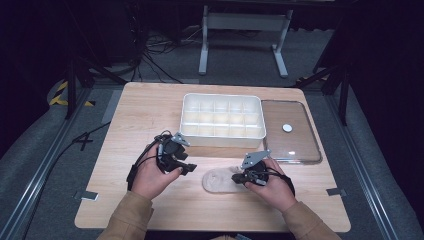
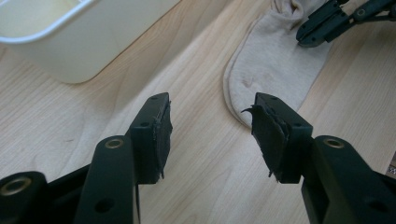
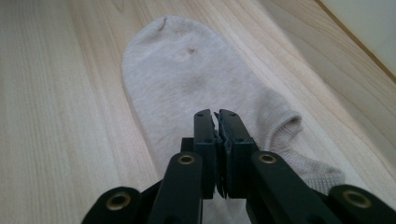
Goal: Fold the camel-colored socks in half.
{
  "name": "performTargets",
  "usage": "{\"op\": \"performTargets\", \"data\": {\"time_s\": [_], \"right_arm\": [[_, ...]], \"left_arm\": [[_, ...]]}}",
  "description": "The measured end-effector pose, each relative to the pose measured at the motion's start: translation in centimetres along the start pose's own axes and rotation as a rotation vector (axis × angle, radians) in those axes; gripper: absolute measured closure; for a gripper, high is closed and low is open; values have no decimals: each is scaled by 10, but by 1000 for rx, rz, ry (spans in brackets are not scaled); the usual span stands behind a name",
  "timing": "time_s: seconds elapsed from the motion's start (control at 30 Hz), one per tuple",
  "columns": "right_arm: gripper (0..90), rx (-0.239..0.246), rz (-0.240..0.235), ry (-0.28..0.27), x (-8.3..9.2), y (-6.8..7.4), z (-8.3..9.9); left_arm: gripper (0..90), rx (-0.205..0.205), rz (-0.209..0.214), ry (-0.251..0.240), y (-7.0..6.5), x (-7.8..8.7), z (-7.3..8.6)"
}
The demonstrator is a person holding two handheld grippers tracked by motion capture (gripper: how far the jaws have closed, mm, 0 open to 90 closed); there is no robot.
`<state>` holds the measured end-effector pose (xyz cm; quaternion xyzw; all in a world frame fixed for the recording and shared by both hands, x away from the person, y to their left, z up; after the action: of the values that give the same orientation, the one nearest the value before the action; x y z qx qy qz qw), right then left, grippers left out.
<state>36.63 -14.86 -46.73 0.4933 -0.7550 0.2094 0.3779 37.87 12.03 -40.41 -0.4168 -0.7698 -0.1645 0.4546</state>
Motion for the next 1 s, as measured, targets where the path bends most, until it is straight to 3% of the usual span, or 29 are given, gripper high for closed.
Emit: {"op": "performTargets", "data": {"time_s": [0.1, 0.2, 0.37, 0.77, 1.0], "right_arm": [[889, -4, -6, -7, -2, -1, 0], [894, -3, -12, 21, -7, -1, 2], [897, -3, -20, 34, -11, 0, 4], [896, 7, -21, 26, -11, -2, 5], [896, 8, -24, 26, -11, -1, 5]], "left_arm": [[484, -4, 5, 2, -2, -4, 0], [493, -16, 13, 16, -7, -11, -1], [532, -3, 32, 34, -12, -23, 0], [661, 85, 61, 67, -21, -61, 3], [714, 63, 54, 107, -27, -73, 4]]}}
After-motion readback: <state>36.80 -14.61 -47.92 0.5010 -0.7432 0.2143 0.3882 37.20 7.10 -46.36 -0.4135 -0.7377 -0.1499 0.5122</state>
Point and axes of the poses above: each handheld gripper's, and its own axes: x roughly backward along the jaws, z roughly out of its underside, y roughly to its left, the point moved 2 cm from there along -x, roughly forward along the jaws, and after that the axes turned 1 degree about y, right-handed, at the moved point
